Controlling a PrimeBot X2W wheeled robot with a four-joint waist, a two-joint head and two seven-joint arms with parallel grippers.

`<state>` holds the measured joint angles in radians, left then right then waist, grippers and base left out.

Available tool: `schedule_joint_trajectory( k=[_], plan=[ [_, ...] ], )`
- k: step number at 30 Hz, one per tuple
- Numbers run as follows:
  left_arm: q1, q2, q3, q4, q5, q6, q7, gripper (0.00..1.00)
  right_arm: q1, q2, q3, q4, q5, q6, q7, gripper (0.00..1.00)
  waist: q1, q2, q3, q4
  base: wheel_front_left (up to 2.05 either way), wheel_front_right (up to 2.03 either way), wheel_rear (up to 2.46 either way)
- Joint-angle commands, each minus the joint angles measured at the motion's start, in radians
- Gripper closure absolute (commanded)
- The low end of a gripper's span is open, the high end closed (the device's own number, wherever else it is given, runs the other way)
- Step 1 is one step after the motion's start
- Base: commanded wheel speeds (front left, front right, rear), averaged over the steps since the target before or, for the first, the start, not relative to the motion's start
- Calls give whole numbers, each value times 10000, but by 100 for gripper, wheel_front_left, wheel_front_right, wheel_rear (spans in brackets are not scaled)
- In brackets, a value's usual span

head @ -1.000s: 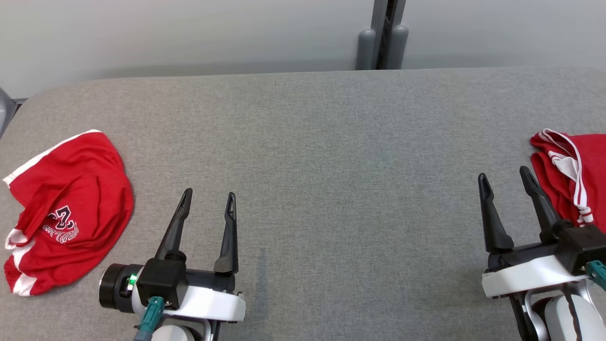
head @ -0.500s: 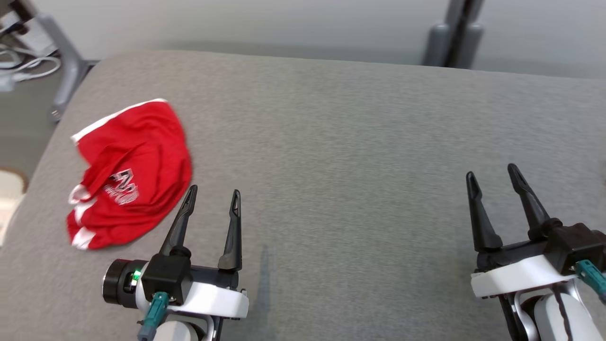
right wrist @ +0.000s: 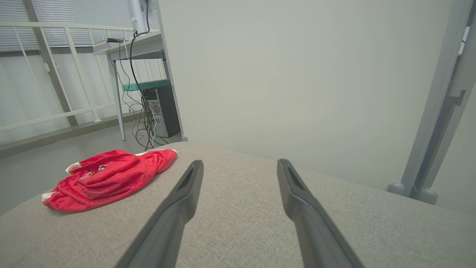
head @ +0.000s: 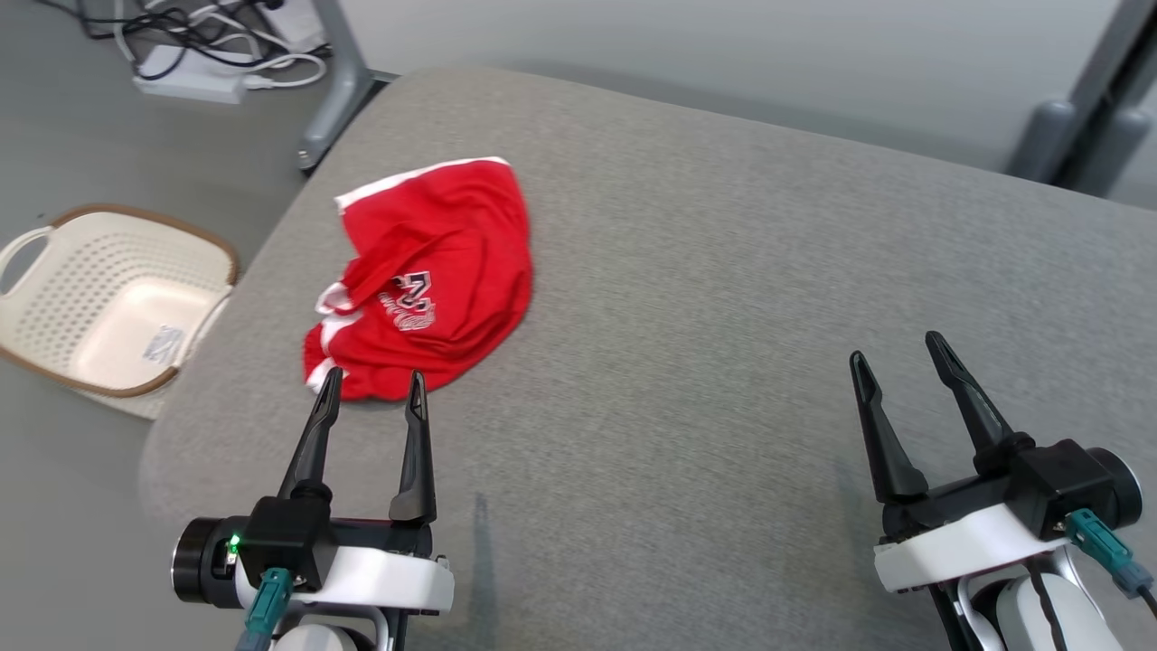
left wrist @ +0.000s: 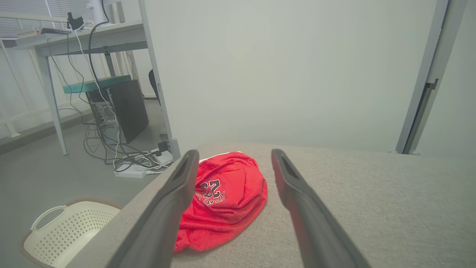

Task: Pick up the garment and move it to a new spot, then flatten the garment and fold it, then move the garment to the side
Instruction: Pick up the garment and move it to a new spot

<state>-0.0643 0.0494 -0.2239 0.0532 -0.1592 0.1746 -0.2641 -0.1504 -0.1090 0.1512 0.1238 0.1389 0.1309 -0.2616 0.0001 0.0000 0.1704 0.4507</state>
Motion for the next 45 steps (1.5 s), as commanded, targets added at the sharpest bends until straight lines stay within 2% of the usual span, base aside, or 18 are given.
schedule_joint_trajectory(
  k=[1,8,27,34,40,45],
  plan=[
    [87,31,26,-31,-44,48,0,0,96,-99,-1,22,33,-3,-45,0,-1,0,-131,367,0,0,0],
    [185,30,-74,-145,-121,144,0,0,123,-176,150,84,4,-3,-45,0,-1,0,-213,916,0,0,0],
    [305,28,-23,-266,-127,276,1,0,-46,-252,351,289,114,-3,-45,0,-1,0,-245,921,0,0,0],
    [49,29,-156,172,-341,22,1,0,78,-371,22,59,-1,-3,-45,0,-1,0,-26,917,0,0,0],
    [-559,31,-34,840,-309,-252,2,0,-237,-687,-84,-227,-156,-3,-45,0,-1,0,570,648,0,0,0],
    [-1545,87,198,2210,-228,-792,-1,0,-513,-966,-8,-541,-365,-3,-45,0,-1,0,1272,317,0,0,0]
  ],
)
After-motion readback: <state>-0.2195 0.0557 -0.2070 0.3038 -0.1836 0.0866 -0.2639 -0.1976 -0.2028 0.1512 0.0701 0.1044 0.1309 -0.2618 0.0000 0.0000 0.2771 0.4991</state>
